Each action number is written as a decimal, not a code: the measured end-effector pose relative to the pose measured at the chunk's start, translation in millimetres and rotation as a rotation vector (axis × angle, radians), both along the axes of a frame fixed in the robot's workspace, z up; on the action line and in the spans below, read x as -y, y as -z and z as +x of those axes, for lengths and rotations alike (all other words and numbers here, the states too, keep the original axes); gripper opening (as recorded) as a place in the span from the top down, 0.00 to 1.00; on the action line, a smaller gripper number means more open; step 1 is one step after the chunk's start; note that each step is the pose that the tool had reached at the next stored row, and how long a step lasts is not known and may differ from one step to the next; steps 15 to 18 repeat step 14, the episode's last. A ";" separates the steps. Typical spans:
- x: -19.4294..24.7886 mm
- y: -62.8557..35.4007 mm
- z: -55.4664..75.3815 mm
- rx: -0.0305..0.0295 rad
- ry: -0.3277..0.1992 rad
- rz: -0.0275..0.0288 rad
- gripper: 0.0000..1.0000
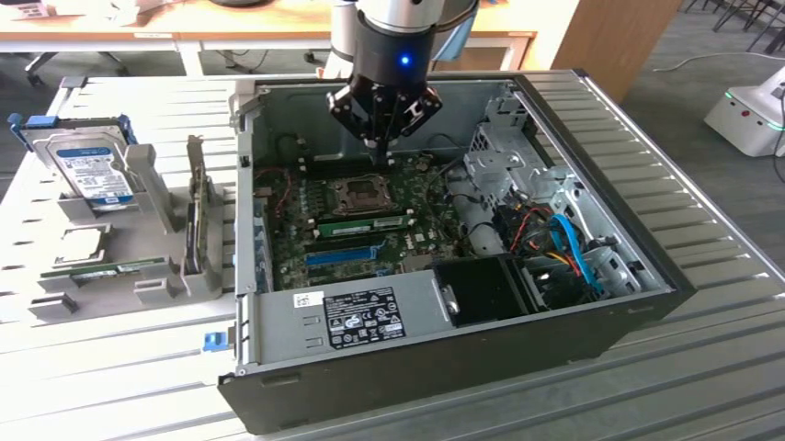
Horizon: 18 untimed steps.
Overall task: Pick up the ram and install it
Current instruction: 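Press down the ram until it locks into place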
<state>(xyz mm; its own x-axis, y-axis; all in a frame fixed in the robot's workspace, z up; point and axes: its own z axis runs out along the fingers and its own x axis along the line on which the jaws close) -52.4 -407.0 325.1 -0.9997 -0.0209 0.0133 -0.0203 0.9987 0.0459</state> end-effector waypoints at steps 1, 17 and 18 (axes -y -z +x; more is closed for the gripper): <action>0.0 -0.3 0.0 -0.0001 0.000 -0.0002 0.90; 0.0 -4.7 0.0 0.0000 0.000 -0.0002 0.90; 0.0 -4.7 0.0 0.0000 0.000 -0.0002 0.90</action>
